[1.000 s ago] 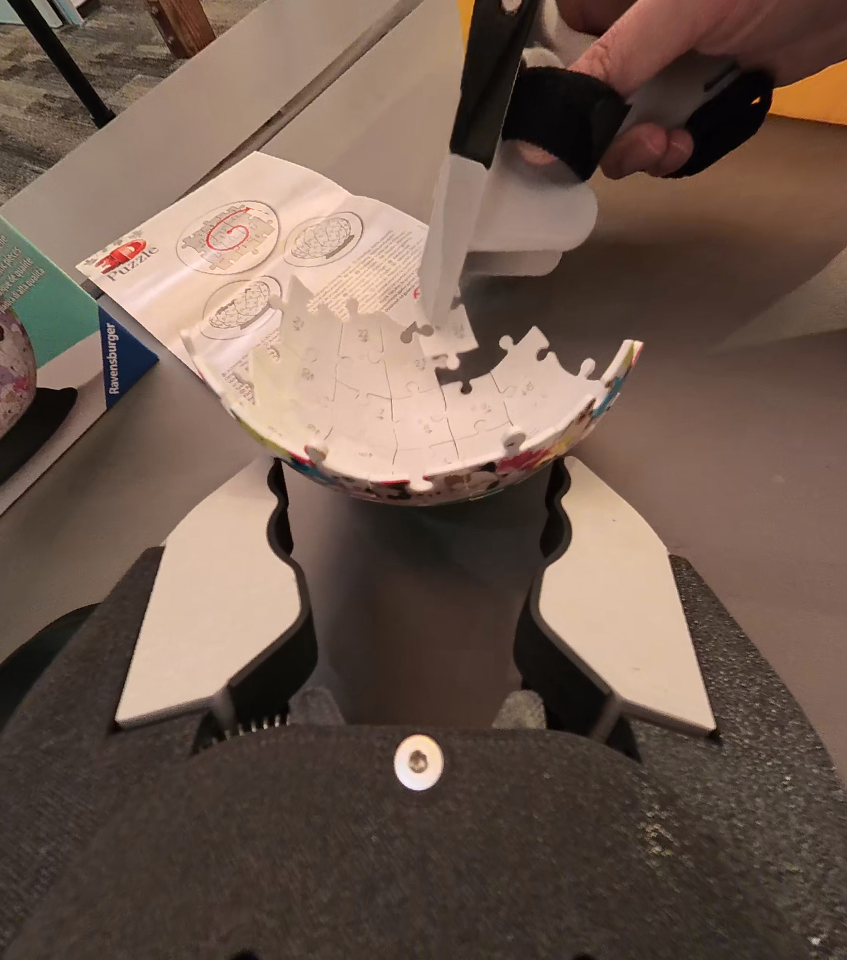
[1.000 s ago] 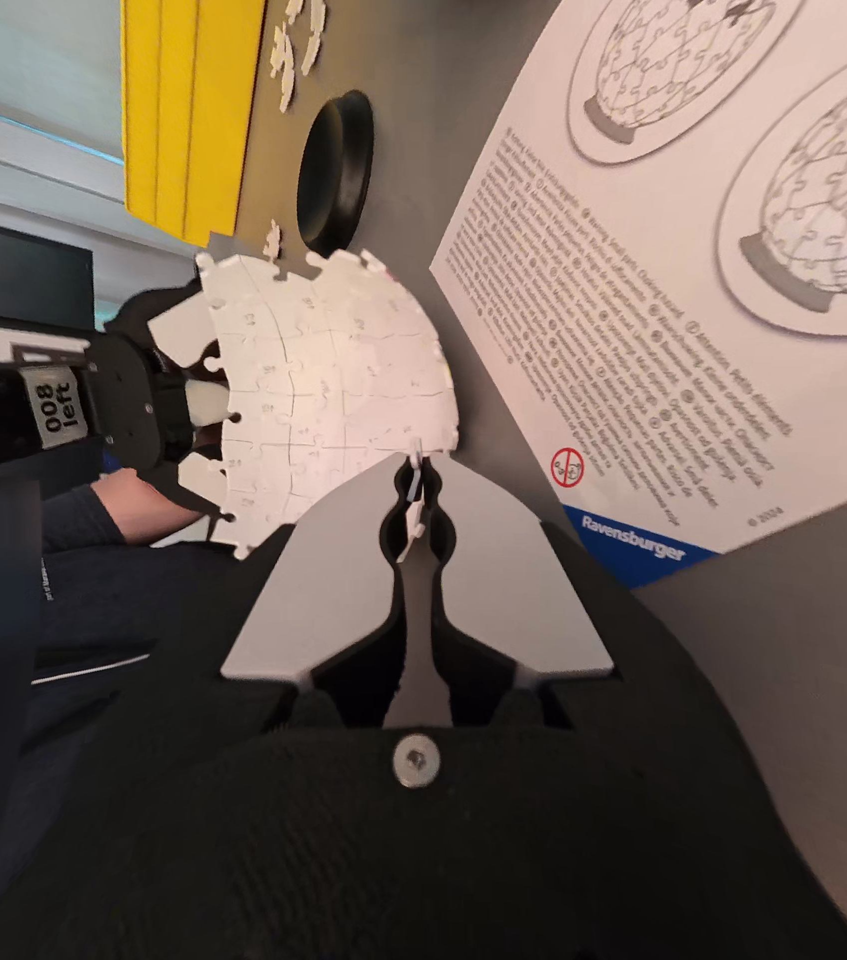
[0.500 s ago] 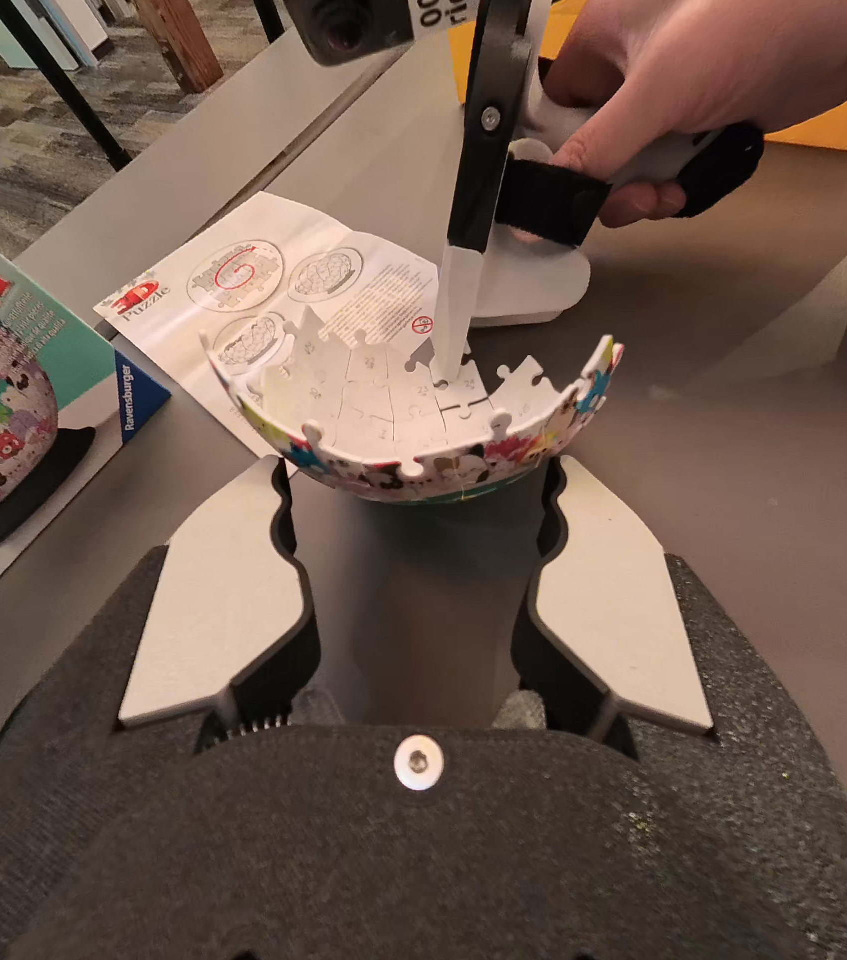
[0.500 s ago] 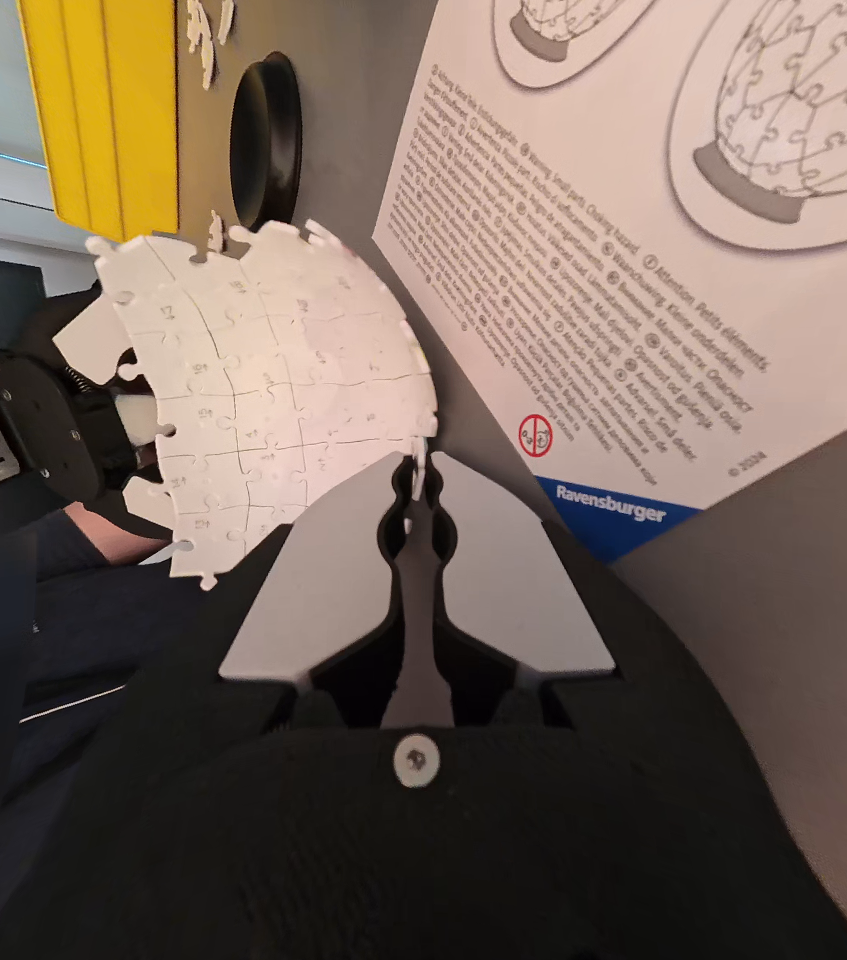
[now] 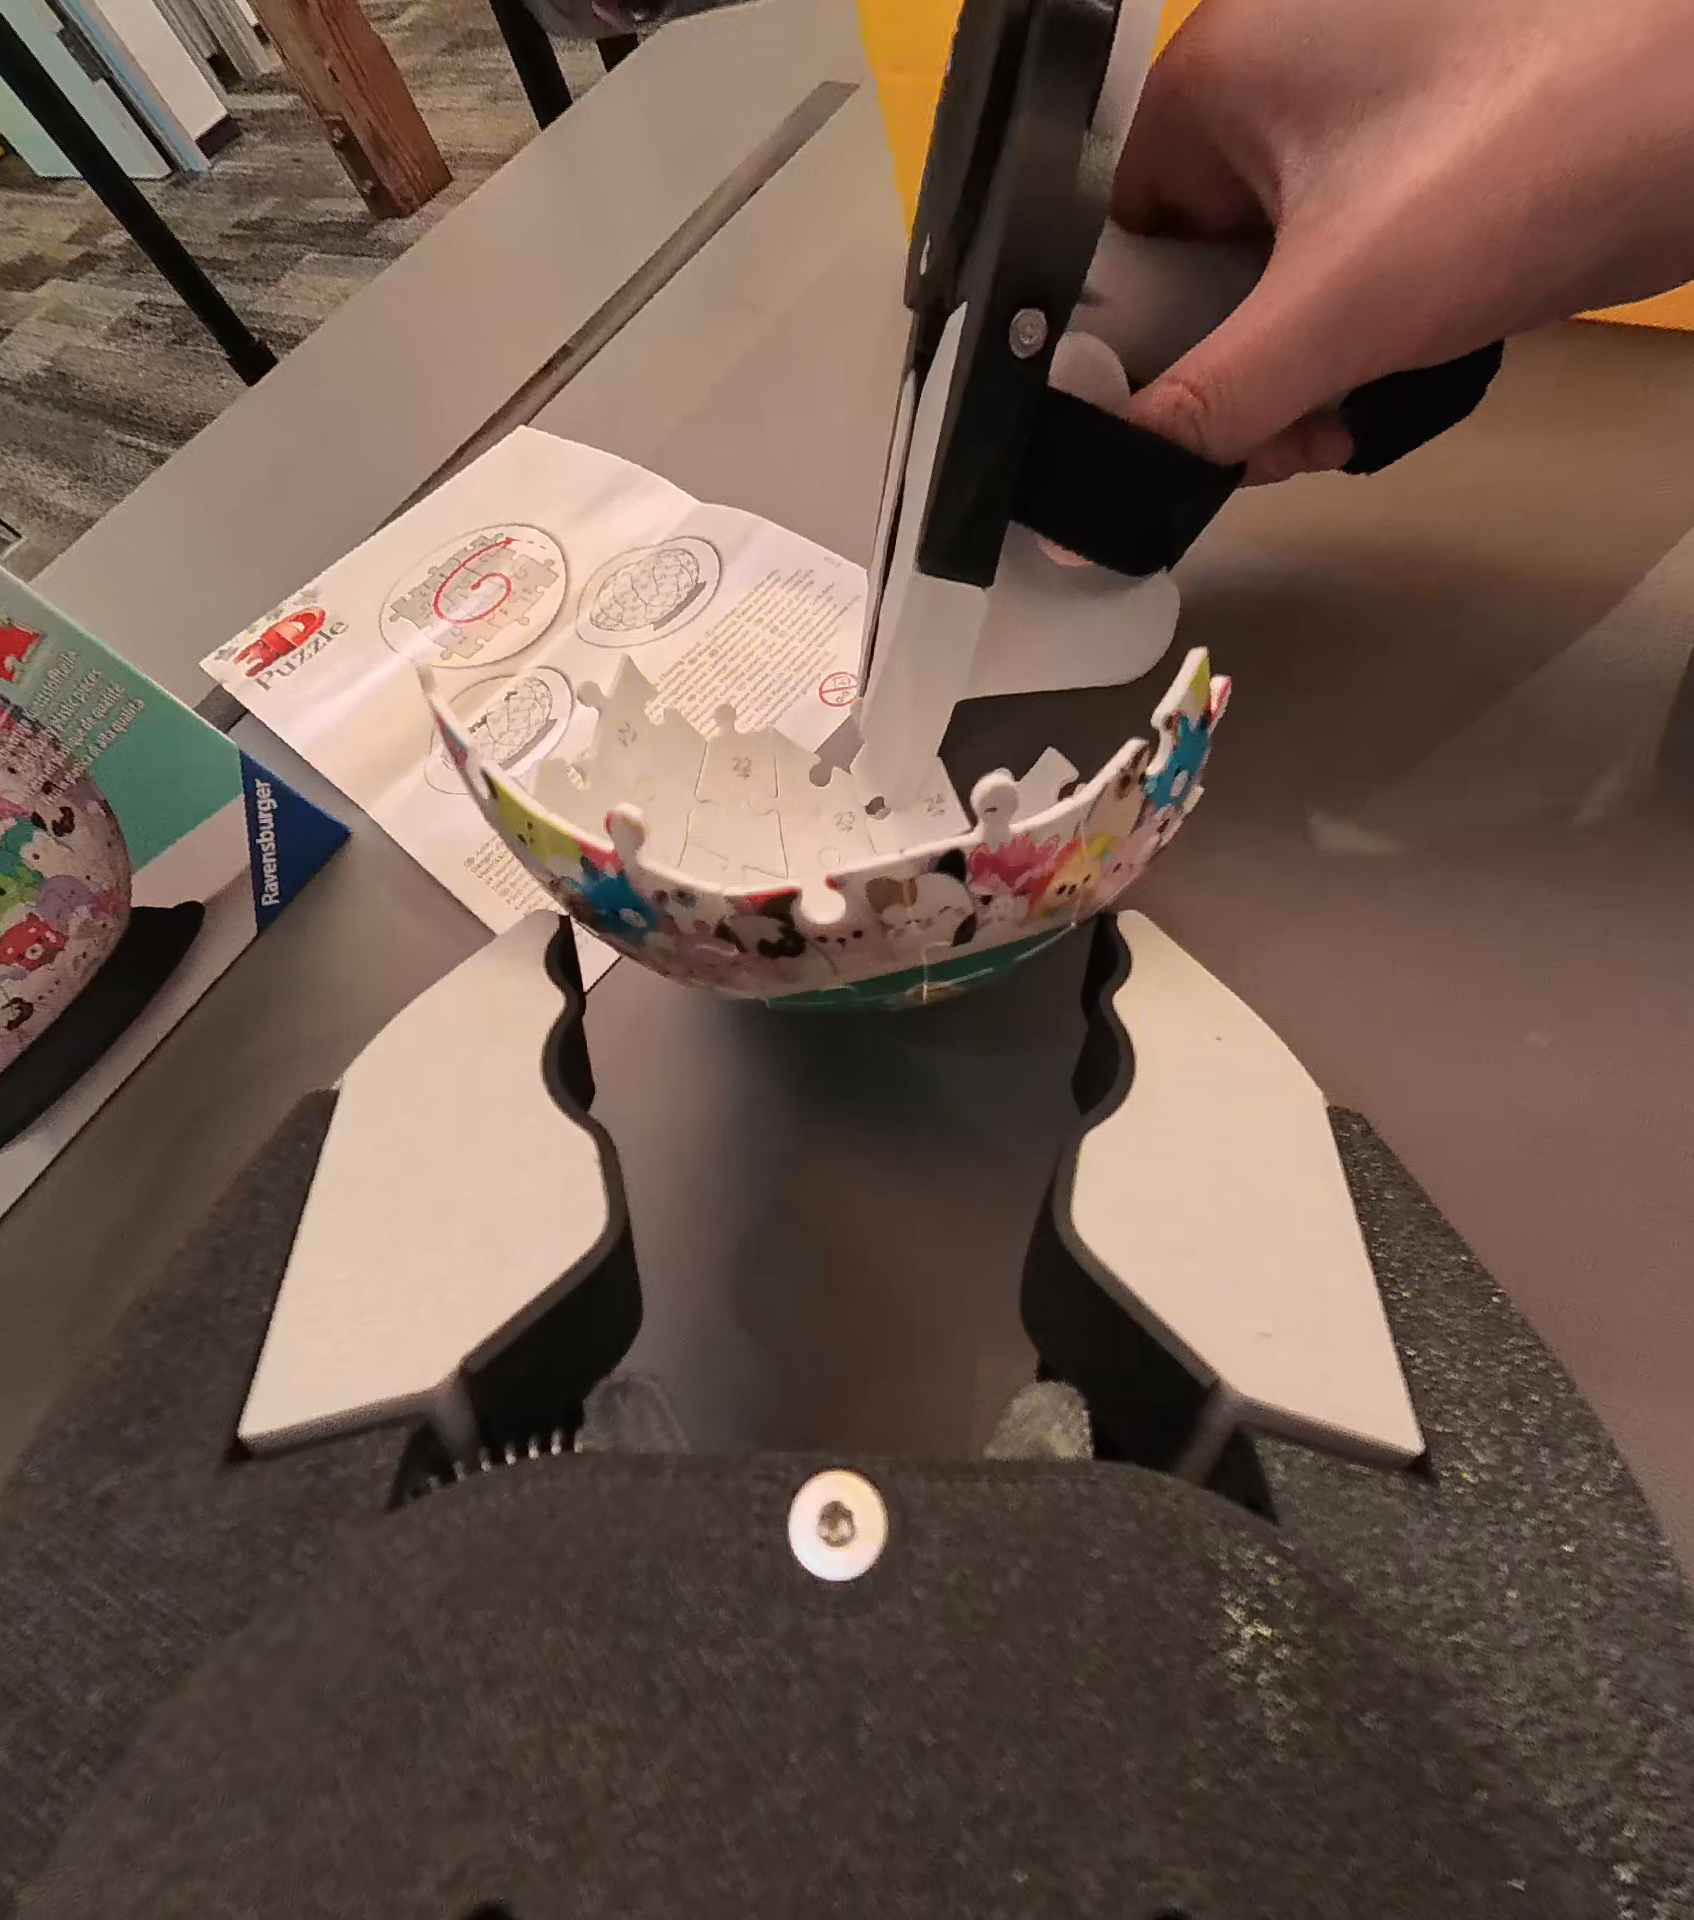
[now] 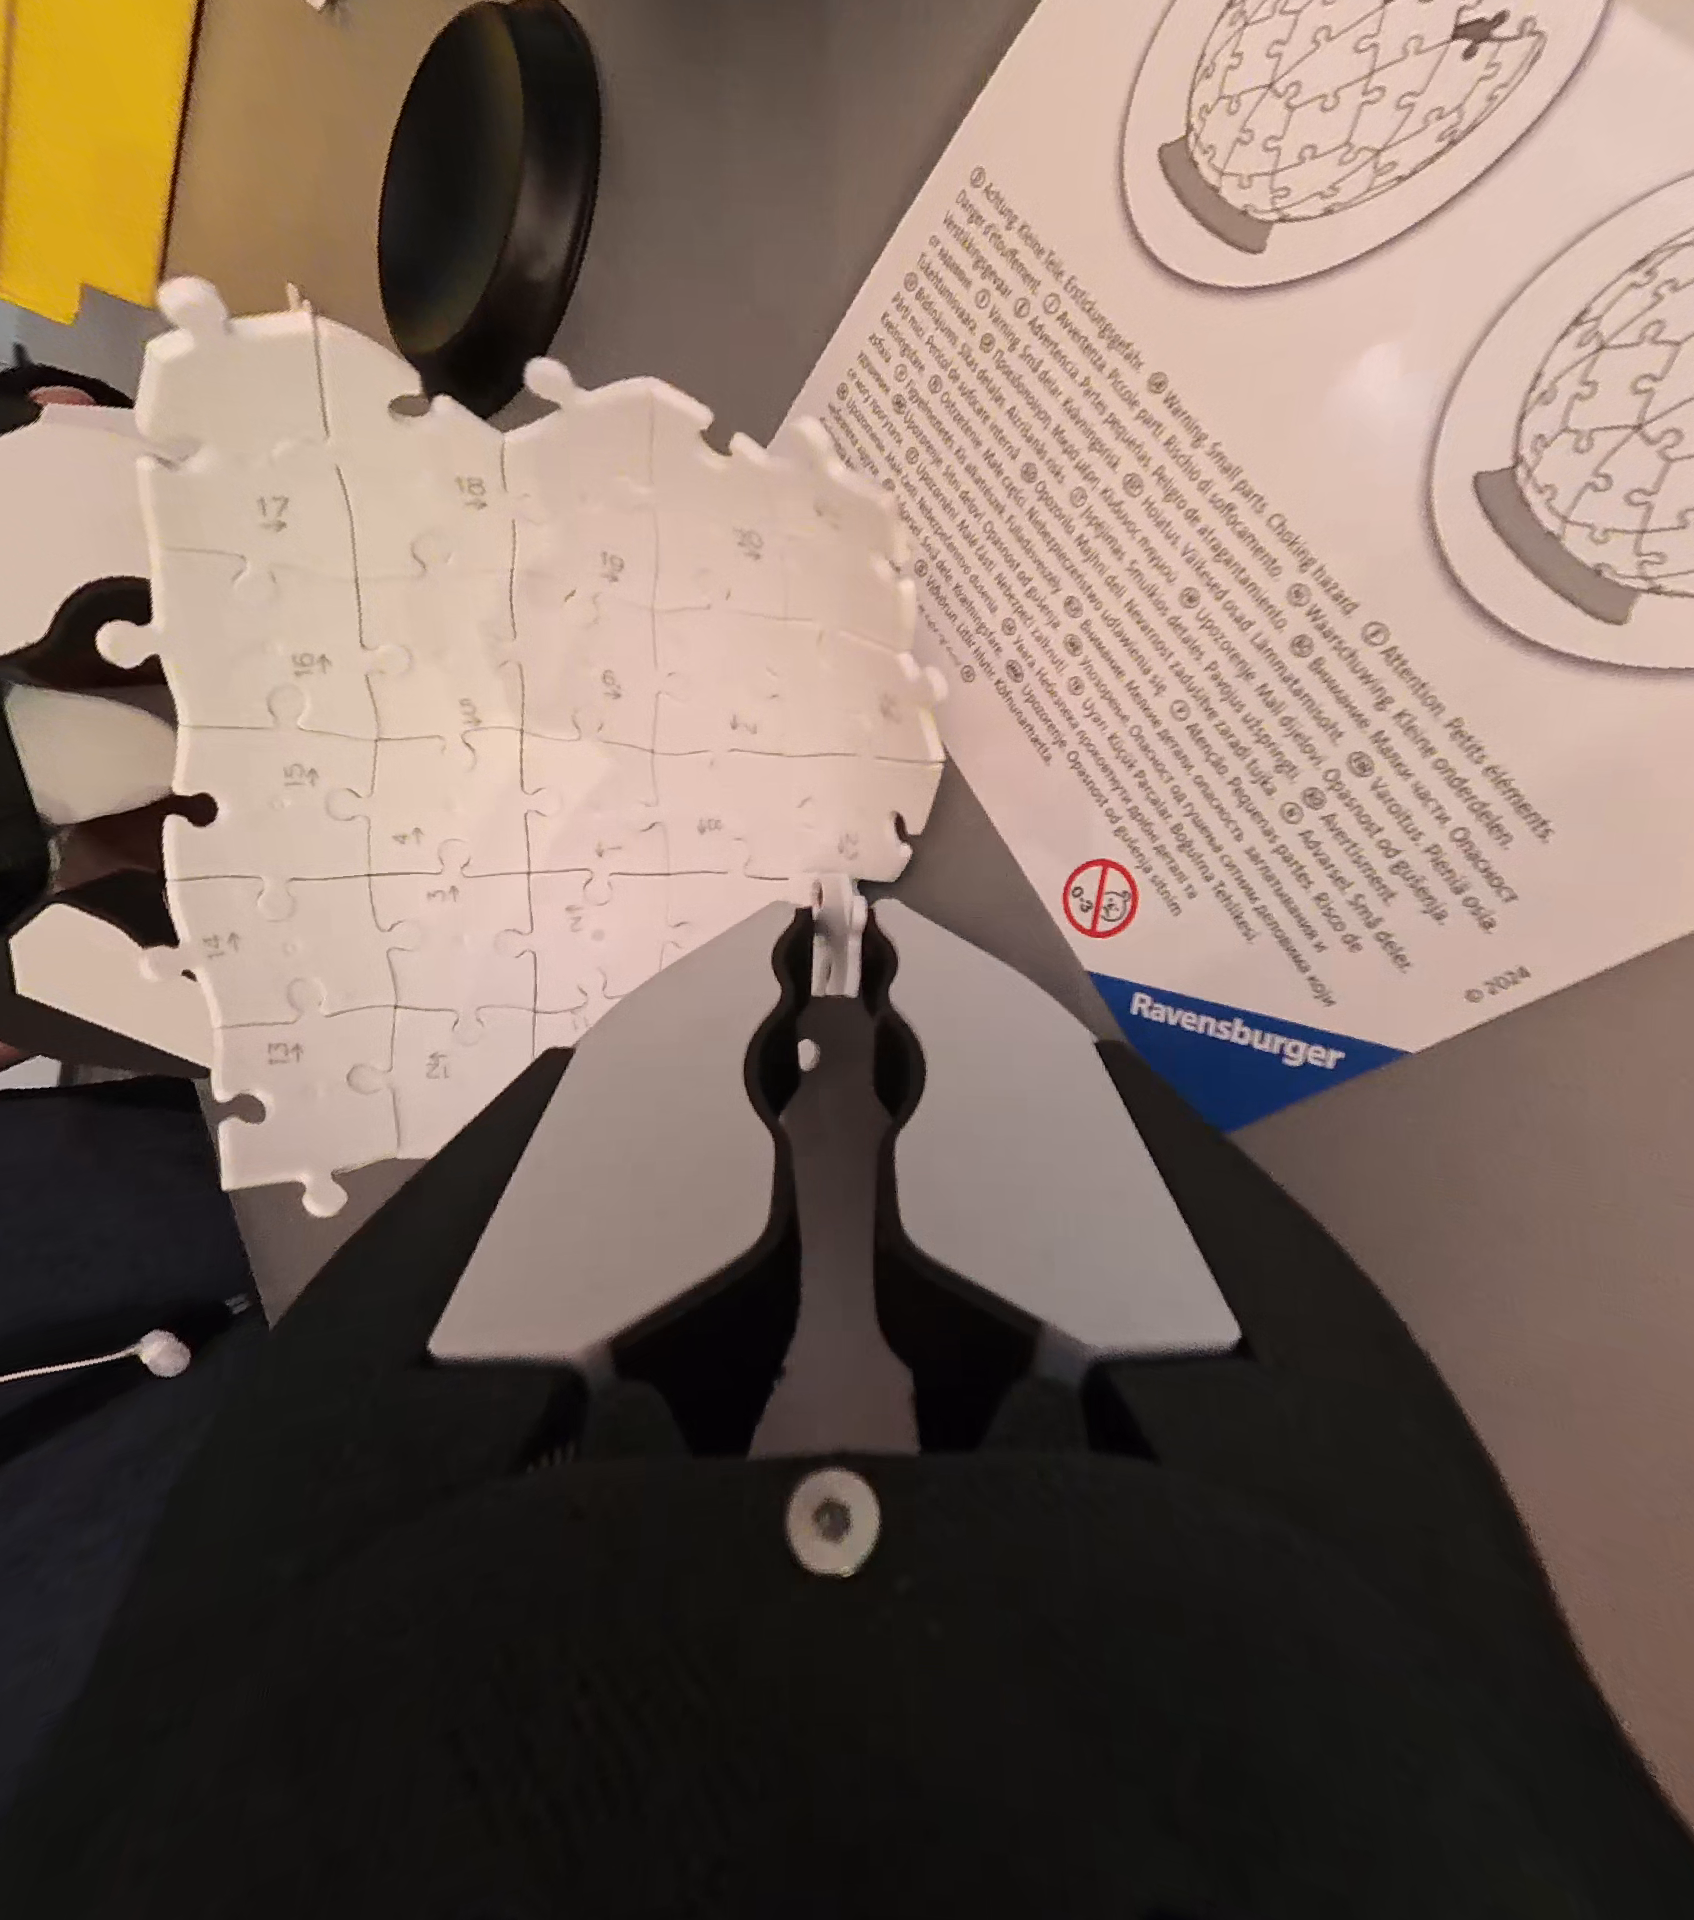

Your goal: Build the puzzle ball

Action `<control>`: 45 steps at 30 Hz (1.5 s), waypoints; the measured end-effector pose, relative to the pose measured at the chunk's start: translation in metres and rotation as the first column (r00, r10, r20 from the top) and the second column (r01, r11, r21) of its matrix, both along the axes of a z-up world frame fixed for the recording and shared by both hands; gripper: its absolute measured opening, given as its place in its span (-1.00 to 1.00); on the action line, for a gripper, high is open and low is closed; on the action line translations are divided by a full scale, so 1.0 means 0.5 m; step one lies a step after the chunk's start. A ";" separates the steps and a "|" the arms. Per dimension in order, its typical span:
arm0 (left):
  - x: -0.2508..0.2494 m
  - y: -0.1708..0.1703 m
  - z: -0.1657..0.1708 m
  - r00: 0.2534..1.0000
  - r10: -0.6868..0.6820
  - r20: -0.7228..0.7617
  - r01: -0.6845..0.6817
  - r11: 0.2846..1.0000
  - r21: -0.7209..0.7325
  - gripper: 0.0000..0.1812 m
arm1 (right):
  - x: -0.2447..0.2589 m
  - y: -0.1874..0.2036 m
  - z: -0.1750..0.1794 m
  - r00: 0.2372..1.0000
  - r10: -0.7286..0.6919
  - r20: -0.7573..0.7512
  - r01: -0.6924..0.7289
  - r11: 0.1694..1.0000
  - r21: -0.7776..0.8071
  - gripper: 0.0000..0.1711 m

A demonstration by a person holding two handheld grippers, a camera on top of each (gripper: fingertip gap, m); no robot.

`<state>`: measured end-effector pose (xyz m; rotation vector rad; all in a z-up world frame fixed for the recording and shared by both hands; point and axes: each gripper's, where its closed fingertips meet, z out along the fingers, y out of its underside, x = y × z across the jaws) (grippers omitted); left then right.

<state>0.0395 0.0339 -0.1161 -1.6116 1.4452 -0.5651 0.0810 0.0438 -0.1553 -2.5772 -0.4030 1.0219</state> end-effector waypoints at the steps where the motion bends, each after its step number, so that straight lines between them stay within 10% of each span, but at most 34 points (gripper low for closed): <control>1: 0.000 0.000 0.000 1.000 0.000 0.000 0.000 1.000 0.001 0.01 | 0.000 0.000 0.000 1.000 -0.001 -0.003 0.001 1.000 -0.001 -0.88; 45: 0.004 -0.011 0.000 1.000 -0.020 0.013 0.020 0.999 0.029 0.00 | 0.005 -0.008 -0.001 0.995 -0.012 0.103 0.000 0.993 0.116 -0.86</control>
